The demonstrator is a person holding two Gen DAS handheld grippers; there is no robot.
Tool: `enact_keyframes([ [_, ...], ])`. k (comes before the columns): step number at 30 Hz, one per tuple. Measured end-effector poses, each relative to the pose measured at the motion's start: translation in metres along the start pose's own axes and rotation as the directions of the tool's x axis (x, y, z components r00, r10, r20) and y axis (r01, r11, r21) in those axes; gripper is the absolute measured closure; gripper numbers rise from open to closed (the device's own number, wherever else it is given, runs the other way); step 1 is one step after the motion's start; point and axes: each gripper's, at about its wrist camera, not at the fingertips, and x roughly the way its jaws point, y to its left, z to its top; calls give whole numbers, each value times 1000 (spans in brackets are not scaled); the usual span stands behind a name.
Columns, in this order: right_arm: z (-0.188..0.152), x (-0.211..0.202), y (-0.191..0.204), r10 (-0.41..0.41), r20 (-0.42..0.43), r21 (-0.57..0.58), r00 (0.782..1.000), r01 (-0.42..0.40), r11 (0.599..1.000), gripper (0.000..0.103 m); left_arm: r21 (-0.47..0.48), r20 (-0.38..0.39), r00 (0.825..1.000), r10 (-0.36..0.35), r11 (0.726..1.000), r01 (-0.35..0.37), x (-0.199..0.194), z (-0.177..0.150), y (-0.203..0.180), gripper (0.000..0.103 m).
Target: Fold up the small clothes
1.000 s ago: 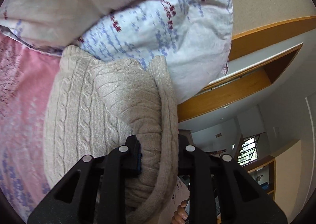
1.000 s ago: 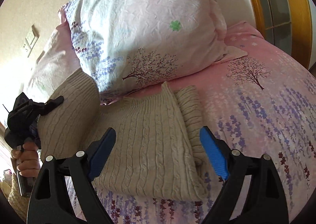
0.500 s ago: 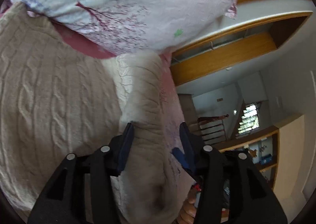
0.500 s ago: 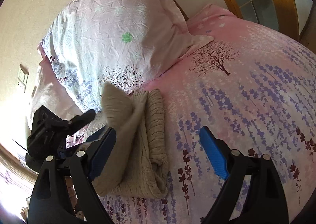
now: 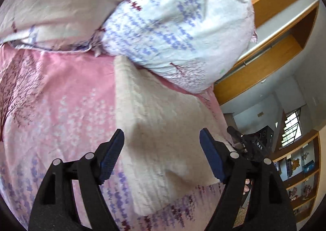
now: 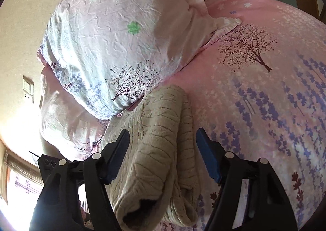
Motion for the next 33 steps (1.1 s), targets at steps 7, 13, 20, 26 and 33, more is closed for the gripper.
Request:
enact_keyframes([
  [7,1,25,0,-52,-46,-3,998,52,999,59,-46,-59,998,12,999,-14,20,-8,26,27],
  [13,-4,13,37,-79,63,-213,995,90,973,93,-33,-78,997,-7,999,5,42,-10,15,35],
  [20,-4,2,40,-165,164,-284,973,207,936,94,-33,-70,997,-36,999,34,38,-9,20,50],
  [26,-3,25,4,-243,95,-166,965,256,952,94,20,-66,998,-9,1000,10,41,-14,16,49],
  [33,-5,11,0,-237,65,-124,969,244,962,86,17,-62,998,-7,1000,8,36,-20,17,43],
])
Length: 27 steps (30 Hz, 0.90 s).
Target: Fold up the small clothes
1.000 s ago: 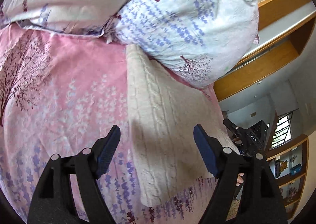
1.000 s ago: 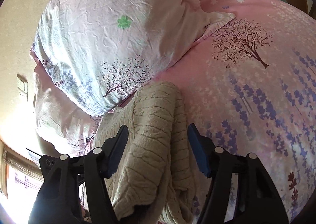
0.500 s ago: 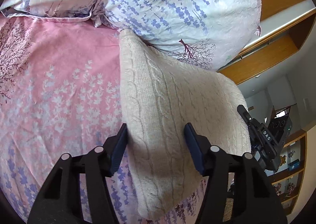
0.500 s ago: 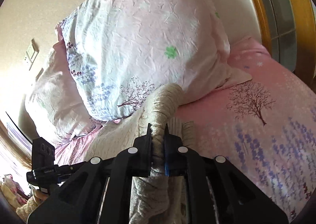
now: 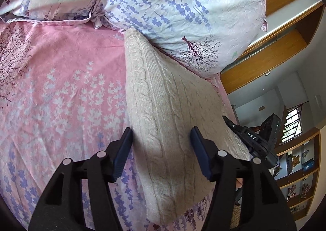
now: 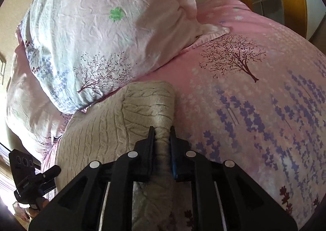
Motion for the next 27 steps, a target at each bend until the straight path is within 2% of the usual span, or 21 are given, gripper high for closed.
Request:
enact_keyframes([
  [2,-3,-17,-5,27,6,28,1000,-27,999,76,4,7,1000,-3,1000,3,-6,-4,0,40],
  [4,-9,-38,-11,77,28,58,997,-78,995,59,7,13,1000,-1,1000,1,-14,-9,1,37],
  [5,-14,-48,-14,100,38,67,994,-102,992,58,9,16,1000,0,1000,0,-18,-12,1,37],
  [9,-33,-73,-15,162,52,67,985,-166,984,57,35,18,999,32,999,-32,-26,-26,1,36],
  [14,-52,-78,-4,175,27,27,984,-176,984,57,82,29,996,85,993,-87,-24,-42,-6,36],
  [20,-61,-73,1,167,13,-2,986,-167,986,59,229,64,976,210,948,-220,-14,-58,-35,38],
  [24,-65,-67,3,164,-3,-11,987,-164,986,72,275,69,967,245,927,-255,-6,-63,-42,51],
  [27,-68,-64,3,160,-9,-13,987,-160,987,77,284,67,967,246,924,-255,-5,-63,-42,54],
])
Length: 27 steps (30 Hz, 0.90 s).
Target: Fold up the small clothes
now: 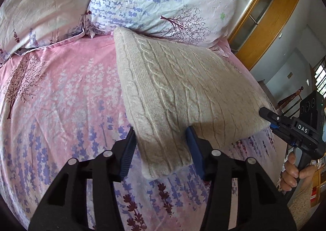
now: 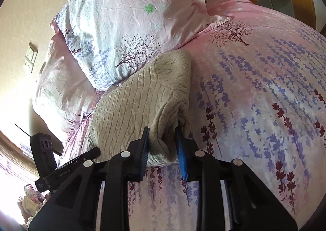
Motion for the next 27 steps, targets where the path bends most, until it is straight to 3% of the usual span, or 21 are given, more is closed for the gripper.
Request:
enact_keyframes([
  [14,-3,6,-6,3,-7,17,1000,-3,1000,84,4,-5,1000,-9,1000,9,3,1,0,57],
  [18,-3,5,-6,-1,2,19,1000,1,1000,90,-17,-13,999,-34,999,34,4,2,5,71],
  [21,2,-6,1,10,46,-1,999,-10,1000,93,-62,-22,995,-93,994,91,0,5,14,82],
  [24,8,-23,15,25,111,-49,994,-20,999,93,-100,-18,989,-149,984,146,-8,6,22,85],
  [27,5,-27,21,-16,115,-90,993,27,996,94,-93,-9,987,-159,983,158,-16,2,25,87],
])
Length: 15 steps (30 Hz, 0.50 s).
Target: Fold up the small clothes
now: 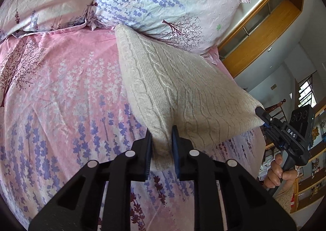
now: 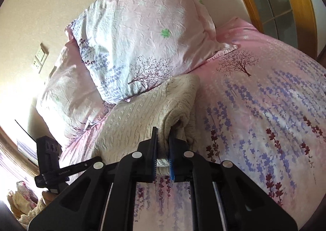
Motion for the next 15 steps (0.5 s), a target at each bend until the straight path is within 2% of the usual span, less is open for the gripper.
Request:
enact_keyframes([
  [2,-7,8,-8,-38,-43,17,998,39,999,94,16,-6,1000,8,1000,-8,0,-4,0,87],
  [5,-19,19,-23,-47,-90,77,995,54,996,94,33,-9,1000,19,999,-19,2,-9,0,87],
  [10,-28,25,-33,-40,-107,101,993,51,994,93,70,-7,999,51,996,-50,8,-13,-2,86],
  [12,-25,22,-31,-28,-116,93,993,39,995,92,67,-7,999,43,997,-43,7,-13,-1,81],
  [14,-19,16,-30,-7,-112,97,994,18,995,77,30,5,1000,0,1000,0,0,-9,4,76],
  [15,-15,12,-30,2,-104,101,995,9,995,55,12,22,1000,-22,1000,22,-5,-6,8,69],
])
